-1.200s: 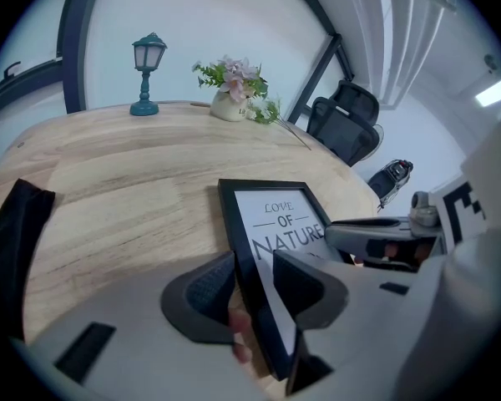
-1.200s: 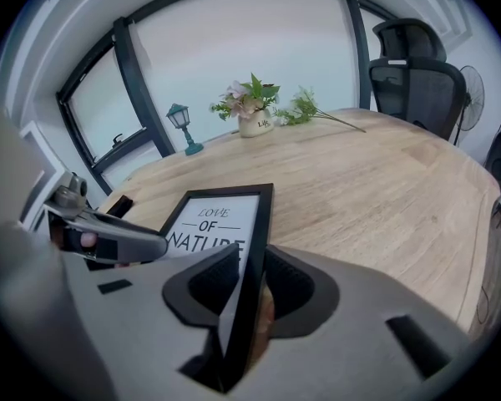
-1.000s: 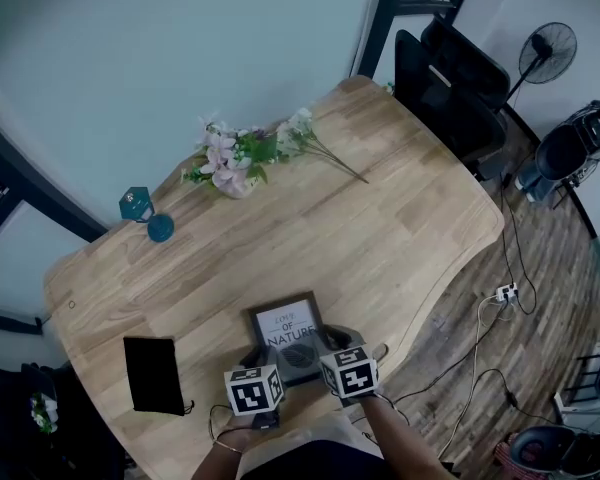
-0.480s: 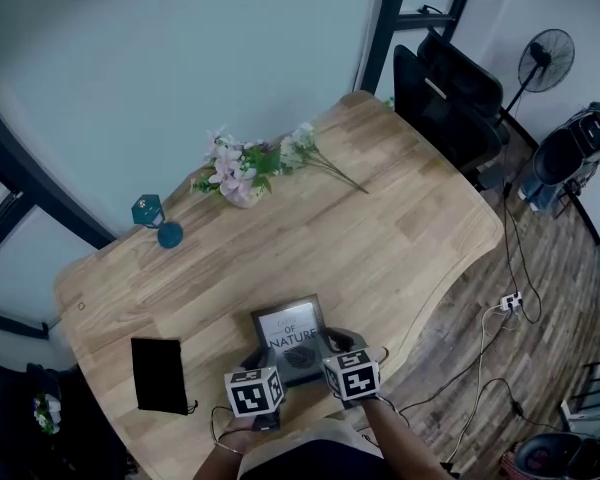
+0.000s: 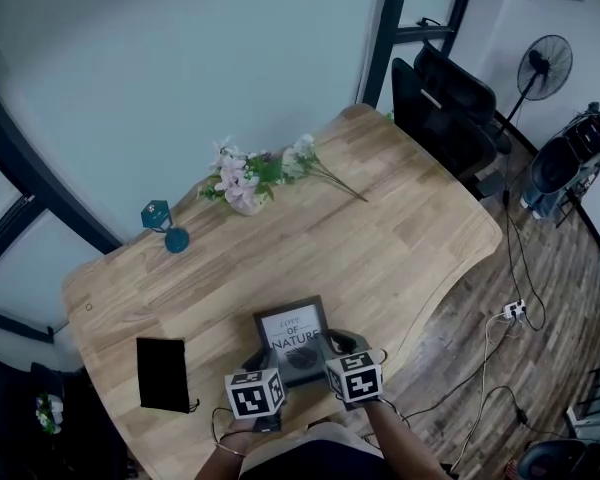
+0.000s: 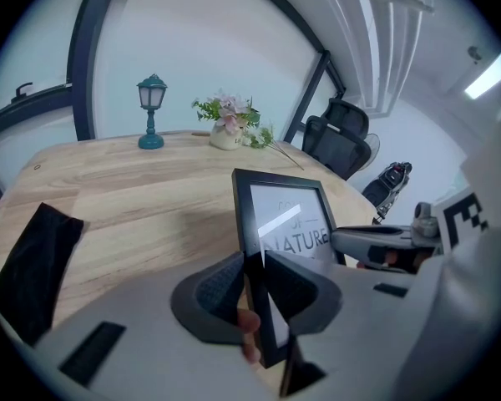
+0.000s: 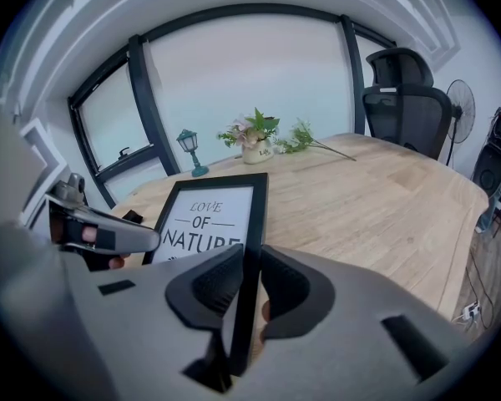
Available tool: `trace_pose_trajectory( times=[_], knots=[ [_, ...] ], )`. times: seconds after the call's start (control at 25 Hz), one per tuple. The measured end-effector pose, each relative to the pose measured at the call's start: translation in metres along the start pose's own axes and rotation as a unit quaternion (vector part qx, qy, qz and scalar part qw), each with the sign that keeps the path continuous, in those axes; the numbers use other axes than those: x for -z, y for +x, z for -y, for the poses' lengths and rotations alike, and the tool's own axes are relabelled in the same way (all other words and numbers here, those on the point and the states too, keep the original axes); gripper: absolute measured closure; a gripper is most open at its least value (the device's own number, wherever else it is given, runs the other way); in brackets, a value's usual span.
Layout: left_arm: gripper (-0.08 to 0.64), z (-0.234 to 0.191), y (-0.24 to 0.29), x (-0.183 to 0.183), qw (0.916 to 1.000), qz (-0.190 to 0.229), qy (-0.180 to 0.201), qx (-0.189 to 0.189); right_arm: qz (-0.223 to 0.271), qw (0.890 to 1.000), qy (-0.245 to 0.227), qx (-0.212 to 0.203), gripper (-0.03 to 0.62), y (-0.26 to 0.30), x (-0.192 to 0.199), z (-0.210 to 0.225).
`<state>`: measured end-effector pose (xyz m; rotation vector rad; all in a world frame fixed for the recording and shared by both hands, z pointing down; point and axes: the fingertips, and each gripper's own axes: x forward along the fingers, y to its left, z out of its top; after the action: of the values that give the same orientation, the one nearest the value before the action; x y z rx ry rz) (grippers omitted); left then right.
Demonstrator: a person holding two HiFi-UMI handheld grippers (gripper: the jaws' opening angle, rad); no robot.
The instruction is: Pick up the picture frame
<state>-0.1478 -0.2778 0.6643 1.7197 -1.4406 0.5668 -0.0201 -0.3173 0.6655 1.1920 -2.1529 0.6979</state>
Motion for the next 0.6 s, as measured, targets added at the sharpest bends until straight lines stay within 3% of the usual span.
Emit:
trace_pose_trajectory(
  times=[0.6],
  knots=[
    [0.489, 0.021, -0.033, -0.018, 0.9985, 0.049, 0.024, 0.000, 0.050, 0.999, -0.004, -0.004, 0.523, -0.036, -0.019, -0.001]
  ],
)
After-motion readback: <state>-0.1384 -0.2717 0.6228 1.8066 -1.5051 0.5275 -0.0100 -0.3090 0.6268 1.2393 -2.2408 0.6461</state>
